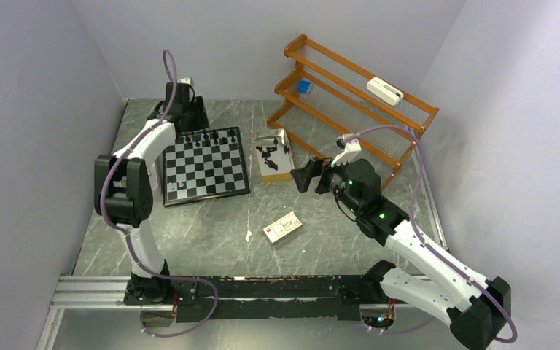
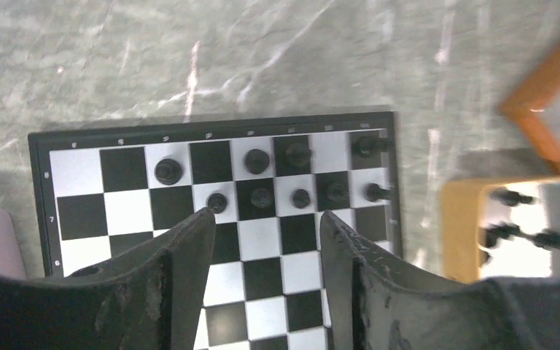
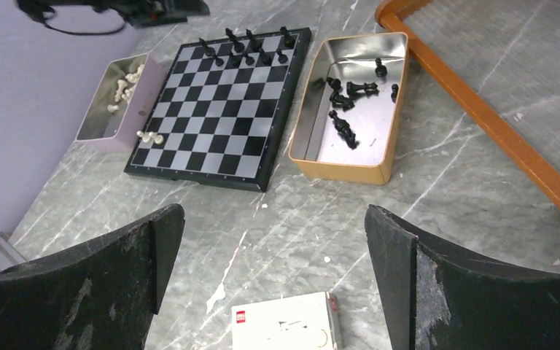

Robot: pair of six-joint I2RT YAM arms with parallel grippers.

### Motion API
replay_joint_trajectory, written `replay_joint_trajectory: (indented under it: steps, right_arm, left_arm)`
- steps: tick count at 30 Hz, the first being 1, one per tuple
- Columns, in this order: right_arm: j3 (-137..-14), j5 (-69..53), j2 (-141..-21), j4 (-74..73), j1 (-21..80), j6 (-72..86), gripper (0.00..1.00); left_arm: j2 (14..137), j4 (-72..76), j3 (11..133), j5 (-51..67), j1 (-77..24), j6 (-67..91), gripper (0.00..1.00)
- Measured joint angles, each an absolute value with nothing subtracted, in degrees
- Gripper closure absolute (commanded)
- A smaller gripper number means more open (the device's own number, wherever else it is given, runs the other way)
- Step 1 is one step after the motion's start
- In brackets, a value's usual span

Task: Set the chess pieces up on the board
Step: Pick up the chess piece from the storage box.

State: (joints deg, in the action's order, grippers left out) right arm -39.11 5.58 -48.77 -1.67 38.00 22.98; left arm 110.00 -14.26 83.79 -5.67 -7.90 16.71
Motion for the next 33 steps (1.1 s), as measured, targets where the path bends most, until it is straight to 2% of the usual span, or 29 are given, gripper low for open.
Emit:
replay_joint_trajectory:
  steps: [1, 2, 6, 9, 12, 19, 22, 24, 27, 33]
  right_arm:
    - [-40.0, 5.6, -50.1, -1.9, 38.0, 23.4, 0.0]
    - [-41.1, 5.6, -51.5, -2.0, 38.0, 23.6, 0.0]
    - [-45.5, 5.8, -57.6, -1.9, 38.0, 24.5, 0.0]
    - [-48.4, 6.4, -62.5, -1.1, 38.0, 24.6, 0.01]
    - [-52.4, 7.4, -69.1, -0.3, 38.0, 23.6, 0.06]
    - [-60.7, 7.5, -83.2, 0.8, 37.9, 18.2, 0.26]
    - [-62.7, 7.9, -87.7, 0.8, 37.9, 16.1, 0.5]
    - [-64.6, 8.3, -90.9, 0.9, 37.8, 15.1, 0.62]
    - [-67.3, 9.0, -95.7, 1.1, 37.8, 13.3, 0.67]
    - [-74.7, 11.2, -103.6, -0.6, 37.7, 6.7, 0.7]
  left_arm:
    - [108.7, -15.5, 84.6, -4.2, -7.9, 16.6, 0.02]
    - [107.6, -16.4, 85.4, -3.1, -7.9, 16.0, 0.01]
    - [101.9, -19.9, 87.1, 1.6, -7.9, 15.5, 0.01]
    - [95.5, -20.5, 83.9, 4.2, -7.9, 14.7, 0.01]
    - [88.9, -21.7, 79.7, 7.7, -7.9, 13.9, 0.01]
    - [78.7, -23.8, 66.4, 14.3, -7.9, 12.6, 0.01]
    - [73.9, -25.0, 59.5, 16.5, -7.9, 12.8, 0.01]
    - [71.6, -25.7, 57.0, 16.5, -7.9, 12.9, 0.0]
    - [68.2, -26.4, 54.4, 15.4, -7.9, 13.0, 0.0]
    - [61.5, -26.5, 50.8, 14.2, -7.9, 13.8, 0.0]
